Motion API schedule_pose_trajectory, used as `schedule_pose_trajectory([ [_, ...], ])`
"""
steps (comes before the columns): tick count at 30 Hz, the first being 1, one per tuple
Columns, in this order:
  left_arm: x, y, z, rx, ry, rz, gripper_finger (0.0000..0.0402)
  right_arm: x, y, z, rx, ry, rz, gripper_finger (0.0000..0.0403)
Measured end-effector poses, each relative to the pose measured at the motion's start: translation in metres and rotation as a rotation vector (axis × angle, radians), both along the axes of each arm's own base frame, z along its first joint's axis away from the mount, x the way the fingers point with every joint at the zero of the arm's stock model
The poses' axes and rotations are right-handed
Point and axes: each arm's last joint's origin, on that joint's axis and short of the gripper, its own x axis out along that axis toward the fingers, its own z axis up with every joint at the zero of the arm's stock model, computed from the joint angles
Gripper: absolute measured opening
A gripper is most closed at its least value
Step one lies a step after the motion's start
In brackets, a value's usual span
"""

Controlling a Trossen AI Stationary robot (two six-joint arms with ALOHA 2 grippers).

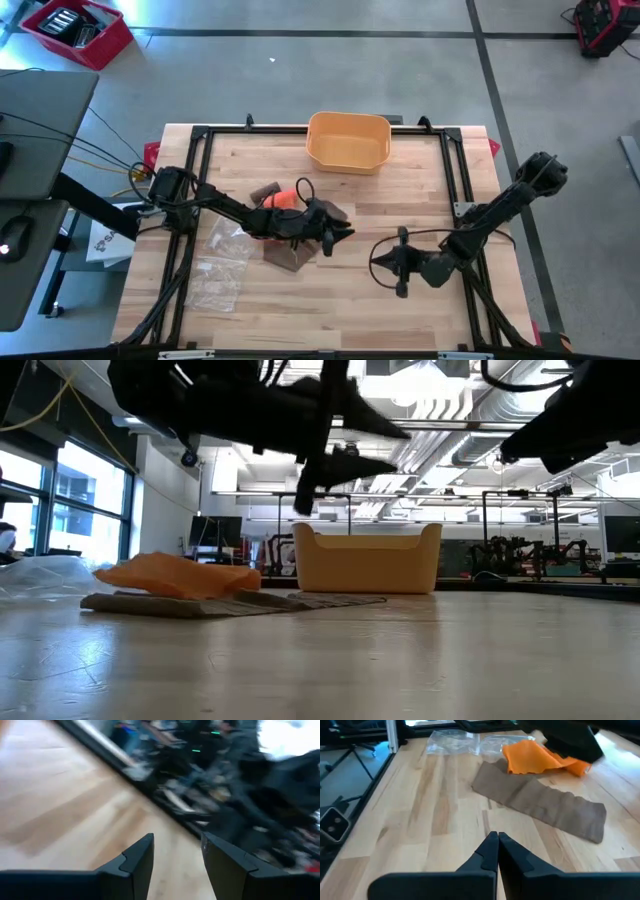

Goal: Roll bandage
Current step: Roll the orange bandage

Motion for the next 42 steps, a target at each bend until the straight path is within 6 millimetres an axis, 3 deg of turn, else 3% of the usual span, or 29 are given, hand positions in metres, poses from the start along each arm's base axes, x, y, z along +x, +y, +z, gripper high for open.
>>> schedule_pose_trajectory([
  [6, -0.007, -0.028, 0.018, 0.052, -0.06, -0.257, 0.0159, 0.005, -0.007, 0.0, -0.024, 0.002, -0.027, 0.0],
  [9, -0.021, -0.034, 0.034, 0.058, 0.059, -0.269, 0.0159, 0.008, -0.012, 0.0, -0.032, 0.002, -0.044, 0.0],
  [15, -0.072, -0.002, 0.063, 0.21, 0.574, 0.059, 0.0143, 0.016, -0.022, 0.001, -0.037, 0.006, -0.059, 0.0],
  [18, -0.094, 0.022, 0.07, 0.244, 0.792, 0.114, 0.0132, 0.021, -0.029, 0.001, -0.016, 0.007, -0.059, 0.0],
  [21, -0.109, 0.039, 0.065, 0.237, 0.934, 0.114, 0.0127, 0.027, -0.036, 0.003, 0.012, 0.0, -0.054, 0.0002],
  [24, -0.117, 0.041, 0.056, 0.181, 1.007, 0.073, 0.0127, 0.035, -0.045, 0.009, 0.028, -0.045, -0.026, 0.0017],
  [29, -0.131, 0.017, 0.035, 0.103, 1.054, 0.064, 0.0127, 0.054, -0.073, 0.016, 0.044, -0.095, -0.004, 0.008],
  [33, -0.143, 0.001, 0.007, 0.064, 1.06, 0.108, 0.0127, 0.071, -0.087, 0.013, 0.059, -0.064, 0.005, 0.013],
  [37, -0.147, -0.01, -0.017, 0.132, 1.03, 0.023, 0.0126, 0.087, -0.086, 0.007, 0.084, -0.026, 0.065, 0.0158],
  [42, -0.149, -0.017, -0.033, 0.278, 1.074, -0.039, 0.0118, 0.1, -0.076, -0.001, 0.075, 0.01, 0.129, 0.0162],
])
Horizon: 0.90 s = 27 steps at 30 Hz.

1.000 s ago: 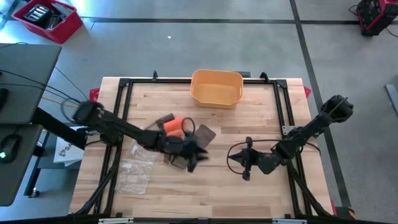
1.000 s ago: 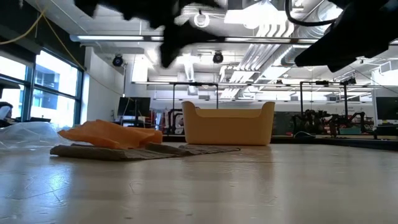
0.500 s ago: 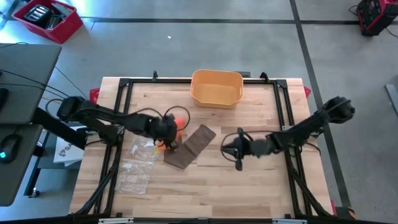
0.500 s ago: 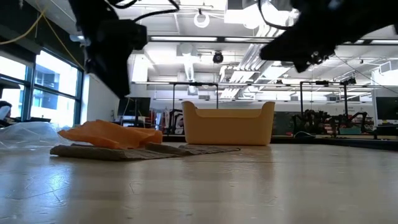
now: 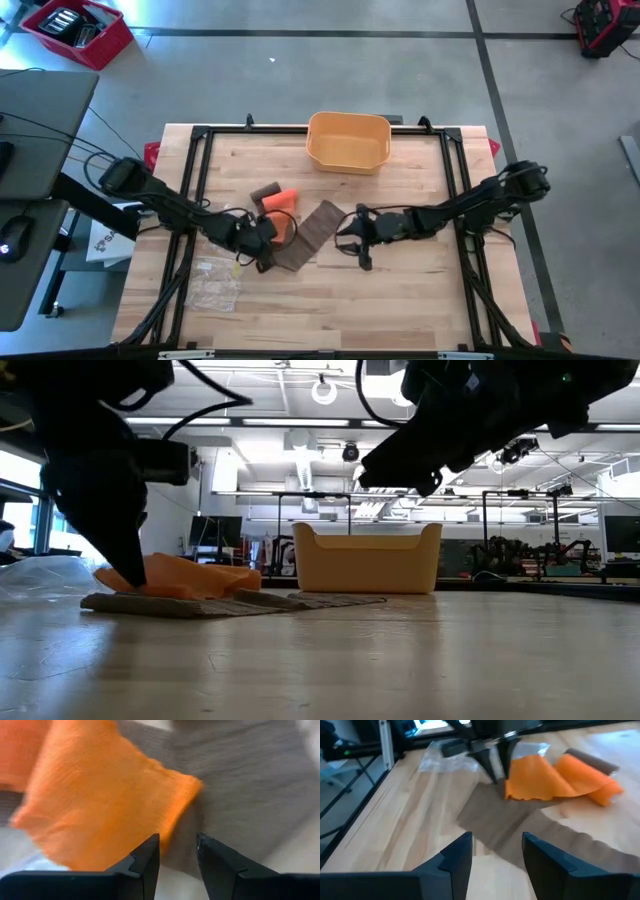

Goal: Roll bandage
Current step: Roll the orange bandage

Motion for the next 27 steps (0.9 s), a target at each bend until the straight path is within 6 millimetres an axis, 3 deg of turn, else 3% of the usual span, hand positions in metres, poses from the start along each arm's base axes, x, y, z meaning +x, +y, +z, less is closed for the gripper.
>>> schedule_pose_trajectory([
  [5, 0.002, 0.001, -0.005, 0.062, 0.013, 0.008, 0.0093, 0.004, 0.008, -0.004, -0.004, 0.014, 0.023, 0.0163],
  [14, 0.015, -0.019, 0.021, 0.13, -0.052, -0.167, 0.0063, 0.003, 0.009, -0.004, -0.004, 0.015, 0.026, 0.0163],
  [17, 0.01, -0.012, 0.017, 0.189, 0.015, -0.196, 0.0069, 0.003, 0.009, -0.004, -0.004, 0.013, 0.027, 0.0163],
  [27, 0.007, 0.014, 0.004, 0.114, 0.167, -0.304, 0.0107, 0.003, 0.009, -0.004, 0.002, 0.014, 0.024, 0.0163],
])
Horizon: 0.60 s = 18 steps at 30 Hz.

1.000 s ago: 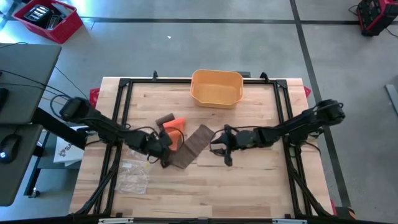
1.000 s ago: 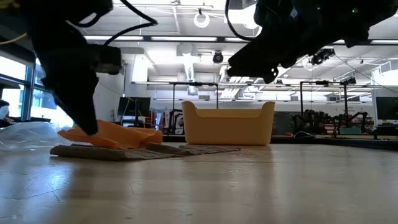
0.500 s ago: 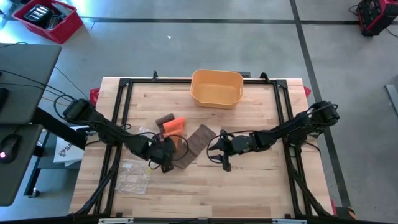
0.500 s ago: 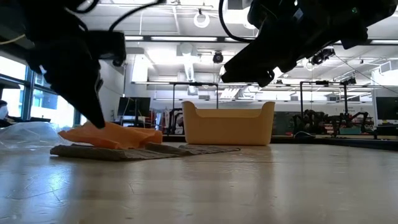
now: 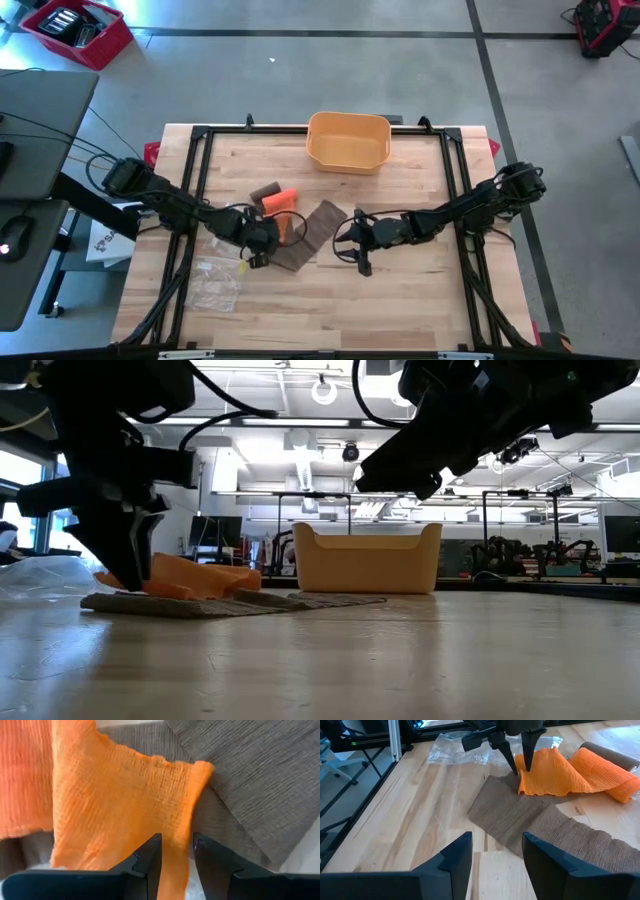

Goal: Roll bandage
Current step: Roll the orange bandage

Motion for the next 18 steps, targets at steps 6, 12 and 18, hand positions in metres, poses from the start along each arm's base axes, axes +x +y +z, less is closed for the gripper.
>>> schedule_pose_trajectory([
  [6, 0.002, 0.006, 0.0, 0.024, 0.002, -0.01, 0.01, 0.0, 0.0, 0.0, 0.0, 0.0, 0.0, 0.0163],
  [12, 0.002, 0.006, 0.0, 0.019, 0.0, -0.006, 0.0034, -0.001, 0.0, -0.001, -0.003, 0.011, 0.0, 0.0163],
  [18, 0.009, -0.012, 0.014, -0.047, -0.051, -0.01, 0.0006, -0.001, 0.0, -0.003, -0.008, 0.028, 0.0, 0.0163],
])
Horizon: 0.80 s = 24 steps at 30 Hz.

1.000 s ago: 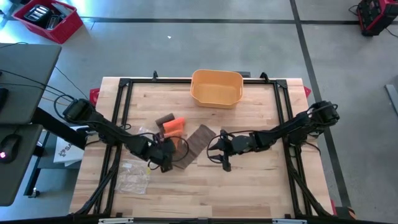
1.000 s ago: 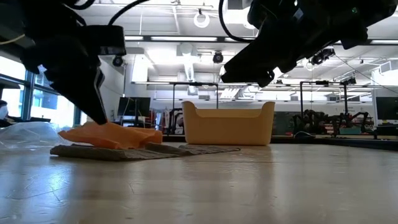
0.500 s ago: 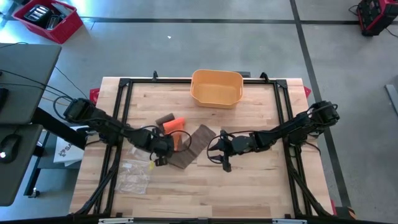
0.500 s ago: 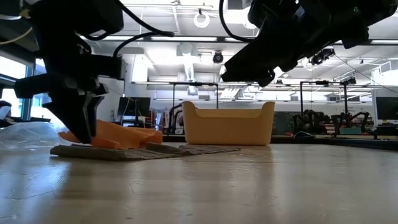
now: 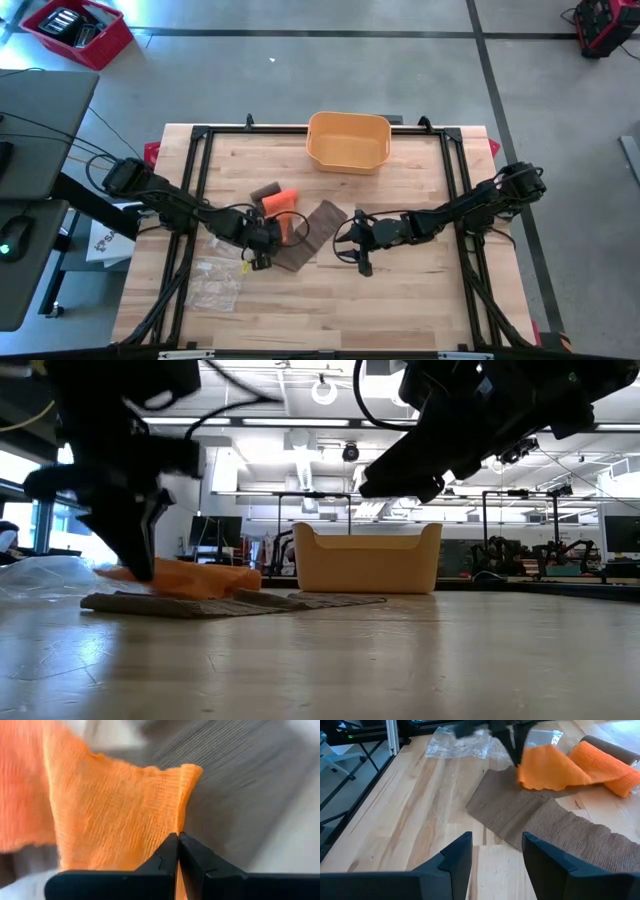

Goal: Roll bandage
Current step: Roll the orange bandage

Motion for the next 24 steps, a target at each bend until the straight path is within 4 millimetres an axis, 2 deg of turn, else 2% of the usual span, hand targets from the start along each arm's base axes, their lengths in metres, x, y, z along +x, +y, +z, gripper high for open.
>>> schedule_pose_trajectory([
  [9, 0.031, -0.042, 0.071, -0.082, -0.258, -0.074, 0.0001, 0.0, 0.0, 0.0, -0.001, 0.001, 0.0, 0.0163],
  [12, 0.037, -0.052, 0.087, -0.114, -0.327, -0.068, 0.0001, 0.0, 0.0, 0.0, -0.001, 0.001, 0.0, 0.0163],
  [17, 0.048, -0.073, 0.091, -0.221, -0.438, -0.078, 0.0001, 0.0, 0.001, 0.0, -0.001, 0.001, 0.004, 0.0163],
  [24, 0.073, -0.111, 0.078, -0.431, -0.56, -0.182, 0.0, -0.002, 0.005, 0.0, -0.004, 0.0, 0.019, 0.0163],
])
